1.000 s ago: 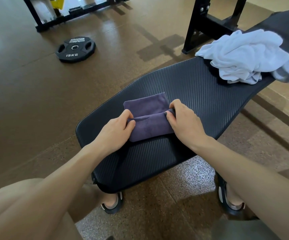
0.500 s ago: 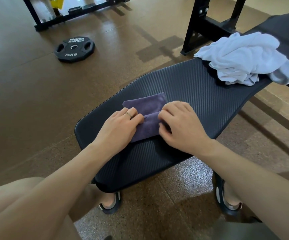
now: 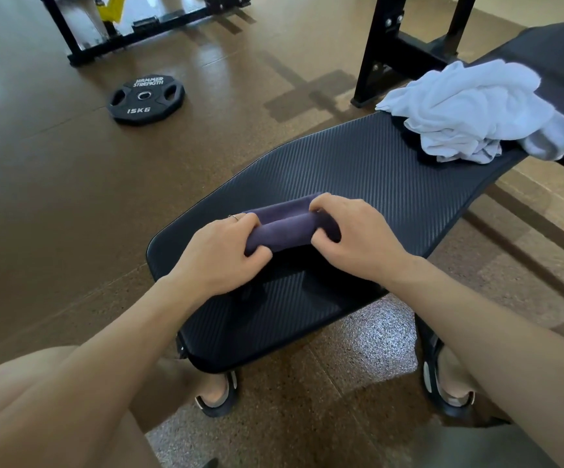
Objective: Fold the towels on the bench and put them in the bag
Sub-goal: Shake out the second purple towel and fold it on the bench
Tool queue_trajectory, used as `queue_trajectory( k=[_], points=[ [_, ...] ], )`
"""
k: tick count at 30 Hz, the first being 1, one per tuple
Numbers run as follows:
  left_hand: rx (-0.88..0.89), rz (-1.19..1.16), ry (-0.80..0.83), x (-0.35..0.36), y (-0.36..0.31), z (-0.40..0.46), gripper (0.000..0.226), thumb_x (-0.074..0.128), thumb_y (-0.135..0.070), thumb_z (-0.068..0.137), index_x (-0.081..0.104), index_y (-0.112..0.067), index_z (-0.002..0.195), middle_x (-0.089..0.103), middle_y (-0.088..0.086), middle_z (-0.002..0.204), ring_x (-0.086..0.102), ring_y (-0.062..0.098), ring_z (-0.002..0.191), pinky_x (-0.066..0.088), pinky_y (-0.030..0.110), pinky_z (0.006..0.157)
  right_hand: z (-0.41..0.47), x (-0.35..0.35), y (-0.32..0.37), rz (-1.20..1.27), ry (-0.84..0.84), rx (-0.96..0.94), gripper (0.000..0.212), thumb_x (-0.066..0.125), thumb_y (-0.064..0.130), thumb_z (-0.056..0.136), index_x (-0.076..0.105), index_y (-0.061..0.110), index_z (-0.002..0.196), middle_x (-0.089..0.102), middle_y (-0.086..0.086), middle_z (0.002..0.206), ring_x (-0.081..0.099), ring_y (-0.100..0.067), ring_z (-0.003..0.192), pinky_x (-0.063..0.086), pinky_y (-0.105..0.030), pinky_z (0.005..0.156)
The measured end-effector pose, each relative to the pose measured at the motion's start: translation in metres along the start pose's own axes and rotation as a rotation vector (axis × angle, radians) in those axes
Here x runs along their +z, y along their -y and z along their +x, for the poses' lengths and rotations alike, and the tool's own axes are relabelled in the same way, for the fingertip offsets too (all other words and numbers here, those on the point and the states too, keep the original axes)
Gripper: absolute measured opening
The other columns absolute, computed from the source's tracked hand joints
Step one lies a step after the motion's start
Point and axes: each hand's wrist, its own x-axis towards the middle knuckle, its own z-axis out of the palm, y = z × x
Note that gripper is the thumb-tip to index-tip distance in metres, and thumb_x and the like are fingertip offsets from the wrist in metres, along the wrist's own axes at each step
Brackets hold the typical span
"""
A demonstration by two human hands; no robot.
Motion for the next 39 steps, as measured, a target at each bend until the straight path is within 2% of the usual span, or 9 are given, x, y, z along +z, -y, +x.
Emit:
queue_trajectory(
  k=[3, 7, 14, 18, 21, 27, 32, 36, 39],
  points=[
    [-0.215, -0.232, 0.117, -0.006, 0.001, 0.002, 0.027, 0.040, -0.042, 0.080, 0.054, -0.019, 0.079, 0.062, -0.004, 0.076, 0.058, 0.021, 0.073, 0.047, 0.038, 0.064, 0.002, -0.001, 0.000, 0.202, 0.026, 0.139, 0.018, 0.061, 0.028, 0.093, 0.058, 0.025, 0.110, 0.061, 0.012, 0.094, 0.056, -0.002, 0.083, 0.040, -0.016, 0.072],
    [-0.335, -0.325, 0.175, -0.009, 0.005, 0.009, 0.014, 0.043, -0.031, 0.094, 0.053, -0.021, 0.093, 0.066, 0.000, 0.083, 0.062, 0.020, 0.079, 0.050, 0.039, 0.070, 0.004, 0.008, -0.006, 0.274, 0.082, 0.266, 0.015, 0.060, 0.034, 0.098, 0.057, 0.024, 0.109, 0.059, 0.011, 0.097, 0.055, 0.000, 0.086, 0.040, -0.018, 0.071],
    [-0.159, 0.045, 0.092, 0.005, 0.013, 0.015, 0.023, 0.046, -0.032, 0.095, 0.057, -0.026, 0.114, 0.052, -0.002, 0.107, 0.053, 0.022, 0.096, 0.048, 0.039, 0.078, 0.007, 0.017, -0.003, 0.264, 0.083, 0.327, 0.016, 0.061, 0.033, 0.098, 0.053, 0.022, 0.105, 0.055, 0.008, 0.094, 0.054, -0.008, 0.087, 0.038, -0.020, 0.071],
    [0.125, 0.185, 0.009, 0.006, -0.001, 0.020, 0.041, 0.045, -0.014, 0.088, 0.057, -0.018, 0.127, 0.058, 0.007, 0.115, 0.057, 0.030, 0.099, 0.048, 0.042, 0.080, 0.009, 0.018, 0.003, 0.200, 0.067, 0.338, 0.016, 0.059, 0.031, 0.098, 0.049, 0.024, 0.108, 0.053, -0.001, 0.102, 0.055, -0.019, 0.090, 0.046, -0.033, 0.076],
    [0.143, 0.200, 0.074, 0.006, -0.016, 0.015, 0.045, 0.027, -0.027, 0.086, 0.054, -0.019, 0.122, 0.061, 0.004, 0.105, 0.061, 0.029, 0.089, 0.045, 0.038, 0.071, 0.007, 0.018, 0.005, 0.151, 0.076, 0.324, 0.011, 0.057, 0.031, 0.099, 0.049, 0.024, 0.104, 0.050, -0.003, 0.098, 0.055, -0.023, 0.088, 0.048, -0.037, 0.075],
    [0.235, 0.291, 0.170, 0.017, -0.019, -0.002, 0.079, 0.045, -0.077, 0.083, 0.043, -0.022, 0.140, 0.053, 0.003, 0.125, 0.053, 0.024, 0.111, 0.047, 0.039, 0.097, -0.009, 0.012, 0.000, 0.109, 0.093, 0.340, 0.011, 0.057, 0.033, 0.100, 0.050, 0.025, 0.096, 0.049, 0.000, 0.092, 0.052, -0.020, 0.086, 0.040, -0.034, 0.071],
    [0.302, 0.387, 0.161, 0.021, -0.035, -0.024, 0.101, 0.037, -0.091, 0.077, 0.037, -0.020, 0.150, 0.053, 0.008, 0.134, 0.054, 0.027, 0.113, 0.048, 0.041, 0.095, -0.041, 0.006, 0.002, 0.098, 0.077, 0.339, 0.014, 0.056, 0.033, 0.100, 0.047, 0.027, 0.092, 0.048, 0.003, 0.088, 0.053, -0.018, 0.083, 0.041, -0.031, 0.069],
    [0.353, 0.471, 0.149, 0.027, -0.048, -0.039, 0.094, 0.039, -0.086, 0.080, 0.039, -0.018, 0.145, 0.057, 0.012, 0.131, 0.058, 0.029, 0.105, 0.051, 0.040, 0.088, -0.073, 0.008, 0.009, -0.271, 0.003, 0.248, 0.018, 0.050, 0.033, 0.103, 0.059, 0.019, 0.106, 0.054, -0.008, 0.112, 0.057, -0.029, 0.093, 0.047, -0.039, 0.076],
    [0.391, 0.454, 0.128, 0.026, -0.057, -0.046, 0.077, 0.044, -0.075, 0.083, 0.045, -0.019, 0.136, 0.060, 0.010, 0.122, 0.060, 0.026, 0.096, 0.051, 0.036, 0.080, -0.092, 0.004, 0.019, -0.506, -0.009, 0.033, 0.043, 0.045, 0.034, 0.101, 0.059, 0.012, 0.136, 0.047, -0.017, 0.147, 0.045, -0.035, 0.133, 0.037, -0.048, 0.112]
  ],
)
